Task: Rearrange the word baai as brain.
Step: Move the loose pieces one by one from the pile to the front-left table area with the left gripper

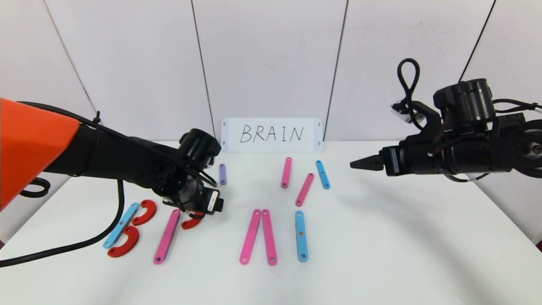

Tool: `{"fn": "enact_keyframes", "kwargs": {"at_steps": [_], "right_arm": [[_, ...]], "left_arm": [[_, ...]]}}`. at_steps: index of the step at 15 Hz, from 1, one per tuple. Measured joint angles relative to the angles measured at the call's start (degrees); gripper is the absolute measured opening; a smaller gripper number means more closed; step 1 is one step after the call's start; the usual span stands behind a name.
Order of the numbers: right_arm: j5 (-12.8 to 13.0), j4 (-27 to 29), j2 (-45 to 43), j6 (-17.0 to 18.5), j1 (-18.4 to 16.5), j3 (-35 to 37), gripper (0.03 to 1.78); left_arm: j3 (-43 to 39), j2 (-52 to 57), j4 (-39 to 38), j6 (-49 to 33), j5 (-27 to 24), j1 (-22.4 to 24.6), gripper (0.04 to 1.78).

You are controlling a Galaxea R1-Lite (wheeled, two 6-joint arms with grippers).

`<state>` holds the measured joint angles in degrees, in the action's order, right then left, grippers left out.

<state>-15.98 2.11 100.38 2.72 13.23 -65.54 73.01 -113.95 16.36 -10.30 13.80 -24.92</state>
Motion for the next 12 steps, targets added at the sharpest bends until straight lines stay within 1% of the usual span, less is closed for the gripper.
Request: {"fn": "enact_keyframes", "kwargs": {"at_steps": [2, 8, 12], "right_arm": [[0.02, 0.00, 0.00, 0.00, 0.00, 0.00, 1.74], [0.02, -0.05, 0.01, -0.02, -0.17, -0.04, 1.74], [0.00, -0.05, 0.06, -0.02, -0.26, -0.04, 1.74]], "left_arm": [[3.43, -0.91, -0.02, -0.46, 0.15, 0.17, 1.74], [17.53, -8.98, -0.13, -4.02, 0.66, 2.02, 1.74], [24.20, -14.88, -0.02, -7.25, 1.05, 3.18, 1.74]]}}
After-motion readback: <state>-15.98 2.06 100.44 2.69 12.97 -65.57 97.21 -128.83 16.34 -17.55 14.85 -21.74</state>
